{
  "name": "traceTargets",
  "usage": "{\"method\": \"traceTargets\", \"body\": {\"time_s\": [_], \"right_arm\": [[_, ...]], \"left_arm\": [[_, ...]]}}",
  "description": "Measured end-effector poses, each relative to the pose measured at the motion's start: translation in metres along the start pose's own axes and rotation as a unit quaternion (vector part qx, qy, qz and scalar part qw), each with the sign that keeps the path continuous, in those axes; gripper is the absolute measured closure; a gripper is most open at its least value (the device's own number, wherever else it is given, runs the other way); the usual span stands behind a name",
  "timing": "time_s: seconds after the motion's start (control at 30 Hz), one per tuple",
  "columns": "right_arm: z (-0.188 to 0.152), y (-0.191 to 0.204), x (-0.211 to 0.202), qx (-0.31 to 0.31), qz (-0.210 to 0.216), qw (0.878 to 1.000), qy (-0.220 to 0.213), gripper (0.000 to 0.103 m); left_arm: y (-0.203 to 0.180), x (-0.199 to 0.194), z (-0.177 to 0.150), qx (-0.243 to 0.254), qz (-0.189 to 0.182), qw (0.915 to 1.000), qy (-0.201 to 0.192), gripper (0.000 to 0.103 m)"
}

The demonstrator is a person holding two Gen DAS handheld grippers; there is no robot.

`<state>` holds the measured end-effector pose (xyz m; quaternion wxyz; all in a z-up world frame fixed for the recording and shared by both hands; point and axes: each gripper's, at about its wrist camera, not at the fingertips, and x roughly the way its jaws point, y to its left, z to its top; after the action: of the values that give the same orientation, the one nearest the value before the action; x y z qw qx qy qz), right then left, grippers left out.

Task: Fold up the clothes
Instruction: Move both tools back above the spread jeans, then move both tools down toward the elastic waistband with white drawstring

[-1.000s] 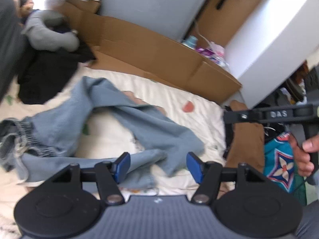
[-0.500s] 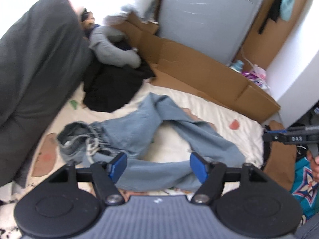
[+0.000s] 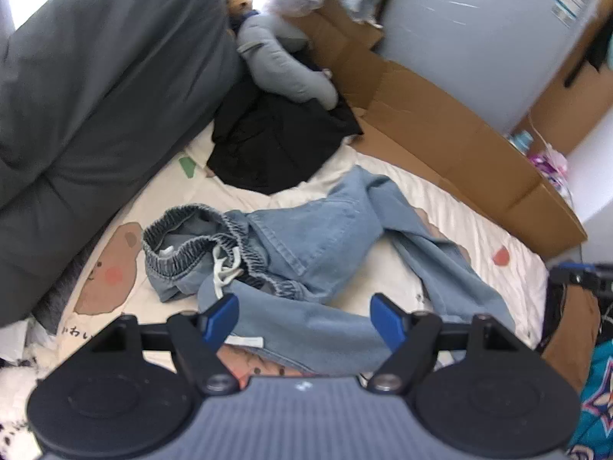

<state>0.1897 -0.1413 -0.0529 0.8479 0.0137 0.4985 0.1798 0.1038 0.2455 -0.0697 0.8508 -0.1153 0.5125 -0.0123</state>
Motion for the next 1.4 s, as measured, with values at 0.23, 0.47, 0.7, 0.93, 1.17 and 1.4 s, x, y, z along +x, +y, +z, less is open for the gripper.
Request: {"method": "traceTargets", "body": {"time_s": [0.23, 0.47, 0.7, 0.93, 1.17, 1.4], "right_arm": [[0.003, 0.016, 0.025, -0.022, 0.006, 1.0, -0.007, 0.057], [0.003, 0.028, 0.035, -0.04, 0.02, 0.999, -0.025, 0.057], [-0.002, 0.027, 0.054, -0.037, 0.038, 0.998, -0.034, 0.057], [-0.005, 0.036, 0.095, -0.109, 0.022, 0.993, -0.036, 0.057], [-0.01, 0.047, 0.145, -0.148, 0.026, 0.988, -0.03, 0.057], [-0.025, 0.066, 0.184, -0.151, 0.031, 0.987, -0.05, 0.057]], "left_arm": [[0.043, 0.034, 0.001, -0.037, 0.007, 0.9993, -0.002, 0.025], [0.083, 0.049, 0.001, -0.044, 0.029, 0.9983, -0.026, 0.025], [0.128, 0.068, -0.009, -0.093, 0.043, 0.9938, -0.043, 0.026], [0.155, 0.111, -0.025, -0.117, 0.041, 0.9913, -0.044, 0.027], [0.175, 0.135, -0.036, -0.122, 0.053, 0.9894, -0.058, 0.034], [0.2, 0.156, -0.049, -0.129, 0.057, 0.9881, -0.061, 0.041]]}}
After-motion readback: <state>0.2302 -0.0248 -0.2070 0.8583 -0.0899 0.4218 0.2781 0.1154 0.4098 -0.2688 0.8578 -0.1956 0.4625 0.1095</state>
